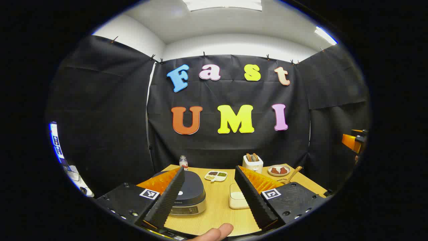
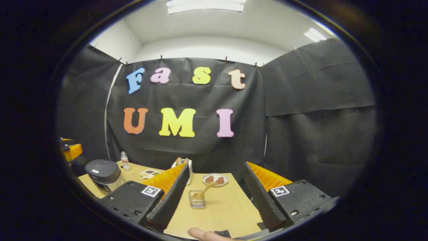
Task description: Close the left gripper, press the button to open the rice cooker; take a wooden spoon from the chopstick holder with the right hand, scoop a spoonful of rice and pour it into the rice cooker, then put the wooden spoon back into the chopstick holder.
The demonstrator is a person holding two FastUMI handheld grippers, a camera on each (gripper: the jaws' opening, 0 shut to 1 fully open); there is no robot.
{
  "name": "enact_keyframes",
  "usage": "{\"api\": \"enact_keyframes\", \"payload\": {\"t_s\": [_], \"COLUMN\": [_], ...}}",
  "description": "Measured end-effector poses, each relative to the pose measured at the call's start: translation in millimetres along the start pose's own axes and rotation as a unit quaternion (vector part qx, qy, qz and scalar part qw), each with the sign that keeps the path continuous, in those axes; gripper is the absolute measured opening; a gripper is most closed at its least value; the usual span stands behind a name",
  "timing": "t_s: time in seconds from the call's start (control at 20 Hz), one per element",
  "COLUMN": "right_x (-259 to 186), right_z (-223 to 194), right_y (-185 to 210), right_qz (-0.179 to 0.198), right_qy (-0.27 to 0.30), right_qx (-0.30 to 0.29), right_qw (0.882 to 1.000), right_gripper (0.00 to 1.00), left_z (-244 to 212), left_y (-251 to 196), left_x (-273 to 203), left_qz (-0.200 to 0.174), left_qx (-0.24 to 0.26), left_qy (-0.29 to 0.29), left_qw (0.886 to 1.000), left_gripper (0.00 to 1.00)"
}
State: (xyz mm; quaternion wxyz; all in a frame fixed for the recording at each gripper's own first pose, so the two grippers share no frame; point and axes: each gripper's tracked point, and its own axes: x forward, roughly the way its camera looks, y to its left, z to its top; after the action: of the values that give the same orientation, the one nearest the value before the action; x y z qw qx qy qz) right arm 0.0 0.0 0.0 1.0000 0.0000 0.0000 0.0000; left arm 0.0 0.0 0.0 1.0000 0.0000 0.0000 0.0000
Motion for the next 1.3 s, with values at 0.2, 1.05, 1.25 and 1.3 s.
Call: {"api": "enact_keyframes", "payload": {"t_s": [0.2,1.05,1.25,1.3], "right_x": [5,11,16,17], "right_z": [-7,-35,-43,-46], "right_y": [-11,-12,-15,-15], "right_qz": [-0.006,0.018,0.018,0.019], "right_qy": [0.006,0.023,0.023,0.023], "right_qx": [0.005,0.022,0.023,0.024], "right_qw": [1.0,0.999,0.999,0.999], "right_gripper": [1.0,1.0,1.0,1.0], "left_z": [5,-22,-46,-51], "left_y": [2,17,36,42], "left_x": [-2,16,37,43], "left_qz": [0.016,0.006,0.031,0.038], "left_qx": [0.014,-0.039,-0.014,-0.004], "left_qy": [-0.013,0.026,0.073,0.081], "left_qw": [1.0,0.999,0.997,0.996], "left_gripper": [0.96,0.61,0.32,0.31]}}
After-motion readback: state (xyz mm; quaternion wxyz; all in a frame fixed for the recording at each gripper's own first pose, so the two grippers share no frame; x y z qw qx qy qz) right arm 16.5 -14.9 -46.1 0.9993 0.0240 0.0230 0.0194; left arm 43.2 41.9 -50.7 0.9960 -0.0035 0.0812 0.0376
